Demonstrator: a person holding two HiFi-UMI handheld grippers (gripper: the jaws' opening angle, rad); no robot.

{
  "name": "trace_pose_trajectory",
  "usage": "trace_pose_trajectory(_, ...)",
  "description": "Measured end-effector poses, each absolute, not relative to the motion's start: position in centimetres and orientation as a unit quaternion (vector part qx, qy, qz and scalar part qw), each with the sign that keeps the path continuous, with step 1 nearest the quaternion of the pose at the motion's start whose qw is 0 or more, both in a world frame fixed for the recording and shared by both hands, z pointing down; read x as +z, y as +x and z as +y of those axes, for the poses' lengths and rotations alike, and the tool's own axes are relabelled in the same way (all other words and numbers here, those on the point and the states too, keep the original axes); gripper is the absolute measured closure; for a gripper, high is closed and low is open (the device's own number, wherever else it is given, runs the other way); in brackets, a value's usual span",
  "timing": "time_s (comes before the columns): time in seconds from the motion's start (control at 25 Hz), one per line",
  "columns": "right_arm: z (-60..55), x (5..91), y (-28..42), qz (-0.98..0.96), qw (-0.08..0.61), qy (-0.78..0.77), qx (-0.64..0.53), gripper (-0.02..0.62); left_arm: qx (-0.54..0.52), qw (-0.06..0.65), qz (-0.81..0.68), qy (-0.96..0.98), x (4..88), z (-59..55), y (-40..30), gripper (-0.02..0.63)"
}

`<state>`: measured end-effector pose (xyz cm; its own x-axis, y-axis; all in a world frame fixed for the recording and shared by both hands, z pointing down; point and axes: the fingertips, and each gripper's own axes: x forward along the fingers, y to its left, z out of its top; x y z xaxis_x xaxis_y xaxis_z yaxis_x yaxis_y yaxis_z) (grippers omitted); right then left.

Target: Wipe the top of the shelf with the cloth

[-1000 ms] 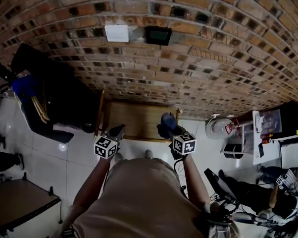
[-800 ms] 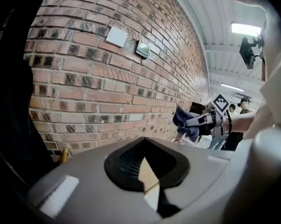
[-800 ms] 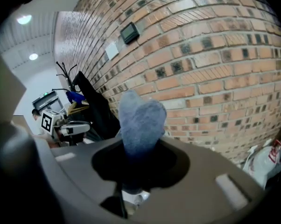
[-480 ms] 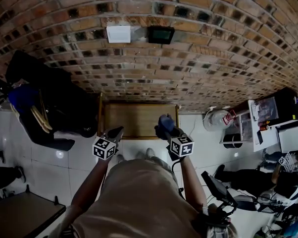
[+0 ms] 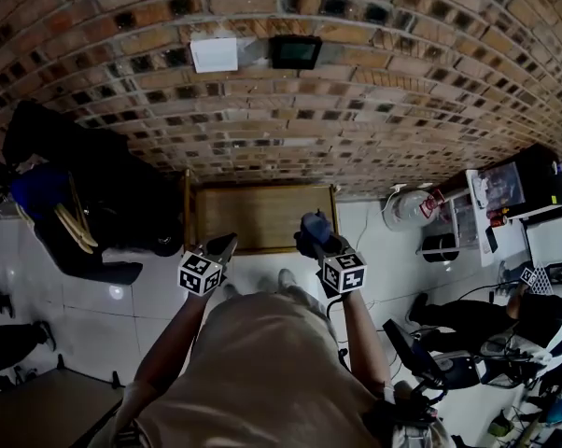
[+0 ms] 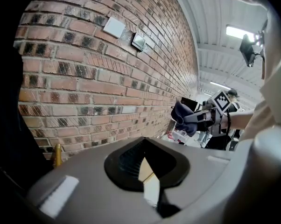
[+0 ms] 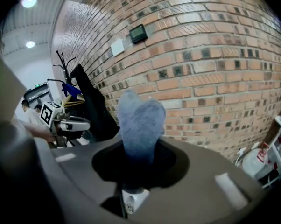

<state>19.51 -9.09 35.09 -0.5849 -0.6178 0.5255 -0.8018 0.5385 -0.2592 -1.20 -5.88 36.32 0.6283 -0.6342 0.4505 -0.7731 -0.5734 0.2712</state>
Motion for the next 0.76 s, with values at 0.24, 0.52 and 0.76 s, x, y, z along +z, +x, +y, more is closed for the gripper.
trace_pose_trajectory(0.24,-9.3,35.6,20.3,-0.853,0.190,0.420,0.243,0.502,0.161,0.226,-0.393,0.877,36.4,-6.1,0.1,0.601)
trace_pose_trajectory(0.52,-8.8,37.0,21.9,-0.848,0.199,0.425,0.248,0.503,0.170,0.232,-0.380,0.879,37.1,-5.8,2.1,0.601)
trace_pose_trajectory(0.76,-9.2,37.6,23.2,-0.845,0.192,0.431,0.250,0.503,0.178,0.227,-0.370,0.883,37.3,-6.3,3.8,0.601)
